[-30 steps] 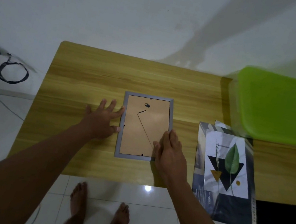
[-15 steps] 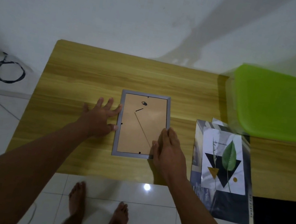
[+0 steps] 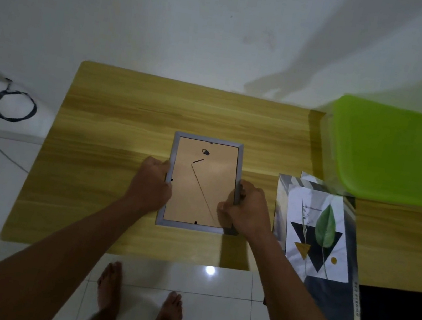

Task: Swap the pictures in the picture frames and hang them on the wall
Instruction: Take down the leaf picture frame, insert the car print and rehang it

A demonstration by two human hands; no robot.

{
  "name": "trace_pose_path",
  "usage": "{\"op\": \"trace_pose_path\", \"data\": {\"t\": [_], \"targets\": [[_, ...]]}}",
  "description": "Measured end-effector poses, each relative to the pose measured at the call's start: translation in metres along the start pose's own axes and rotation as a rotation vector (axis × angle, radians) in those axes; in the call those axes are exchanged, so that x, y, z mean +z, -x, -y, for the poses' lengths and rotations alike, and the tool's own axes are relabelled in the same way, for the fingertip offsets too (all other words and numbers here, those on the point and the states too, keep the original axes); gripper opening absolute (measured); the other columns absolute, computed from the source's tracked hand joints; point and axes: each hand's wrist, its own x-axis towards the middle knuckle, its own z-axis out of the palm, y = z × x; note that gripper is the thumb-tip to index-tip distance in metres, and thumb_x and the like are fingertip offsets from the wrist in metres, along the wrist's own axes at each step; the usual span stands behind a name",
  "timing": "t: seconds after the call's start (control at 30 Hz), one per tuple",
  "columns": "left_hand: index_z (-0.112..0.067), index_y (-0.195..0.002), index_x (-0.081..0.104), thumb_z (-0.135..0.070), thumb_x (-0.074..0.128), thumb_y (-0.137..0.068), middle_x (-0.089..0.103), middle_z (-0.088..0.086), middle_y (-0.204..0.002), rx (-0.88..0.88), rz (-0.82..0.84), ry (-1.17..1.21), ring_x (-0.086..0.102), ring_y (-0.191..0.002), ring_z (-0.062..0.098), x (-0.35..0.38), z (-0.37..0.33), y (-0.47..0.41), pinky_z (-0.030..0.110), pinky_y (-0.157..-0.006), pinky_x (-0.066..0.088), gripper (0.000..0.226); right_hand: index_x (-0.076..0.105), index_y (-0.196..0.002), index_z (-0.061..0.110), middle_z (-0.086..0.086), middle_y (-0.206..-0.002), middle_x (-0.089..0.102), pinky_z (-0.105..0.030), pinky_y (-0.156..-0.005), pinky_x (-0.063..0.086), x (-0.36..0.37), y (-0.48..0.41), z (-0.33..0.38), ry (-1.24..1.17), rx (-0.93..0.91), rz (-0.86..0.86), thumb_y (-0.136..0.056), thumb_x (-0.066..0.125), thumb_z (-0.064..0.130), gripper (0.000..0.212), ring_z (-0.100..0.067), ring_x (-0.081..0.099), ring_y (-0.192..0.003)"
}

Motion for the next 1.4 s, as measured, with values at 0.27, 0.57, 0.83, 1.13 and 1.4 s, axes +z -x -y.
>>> {"op": "trace_pose_path", "data": {"t": [0.27,0.57,0.83,1.13,1.4], "targets": [[-0.014,-0.135,0.053,0.004,0.058,-0.083,0.069,-0.001,-0.106,-0.213,0.059,0.483,0.065,-0.1,0.025,-0.018,-0.016,0.005,0.034,-0.084,0.049,0.055,0.038,-0.143,0.018,0.007,-0.101,0.06,-0.021,-0.078,0.05,-0.008,0.008,-0.006,-0.333,0.001,0.022,-0.081,0.075,0.002,0.074,-0.005,0.059,-0.088],[-0.029,-0.145,0.041,0.001,0.065,-0.086,0.068,0.005,-0.116,-0.313,0.148,0.92,0.067,-0.102,0.021,-0.034,-0.014,0.018,0.033,-0.083,0.056,0.07,0.045,-0.142,0.026,-0.005,-0.109,0.063,-0.022,-0.068,0.055,-0.032,0.019,0.007,-0.564,0.03,0.046,-0.079,0.074,-0.004,0.075,-0.012,0.063,-0.092],[-0.025,-0.143,0.045,-0.001,0.073,-0.081,0.067,0.003,-0.117,-0.211,0.072,1.029,0.071,-0.093,0.012,-0.077,-0.044,0.029,0.029,-0.071,0.058,0.072,0.047,-0.138,0.036,-0.015,-0.105,0.064,-0.036,-0.074,0.057,-0.057,0.029,0.033,-0.842,0.019,0.006,-0.084,0.064,-0.01,0.074,-0.025,0.066,-0.09],[-0.042,-0.146,0.033,0.006,0.069,-0.081,0.07,-0.003,-0.116,-0.087,0.173,1.03,0.068,-0.104,0.021,-0.13,-0.084,0.055,0.041,-0.078,0.058,0.089,0.049,-0.142,0.027,-0.006,-0.131,0.06,-0.046,-0.097,0.052,-0.091,0.049,0.069,-0.672,-0.088,-0.133,-0.09,0.066,0.006,0.059,-0.025,0.059,-0.115],[-0.043,-0.143,0.038,0.002,0.069,-0.084,0.054,-0.011,-0.124,0.193,-0.068,0.713,0.061,-0.099,-0.011,-0.156,-0.135,0.083,0.018,-0.069,0.056,0.081,0.03,-0.153,0.033,0.007,-0.159,0.03,-0.043,-0.115,0.034,-0.11,0.082,0.142,-0.478,-0.285,-0.164,-0.094,0.049,0.059,0.067,-0.014,0.031,-0.144]]}}
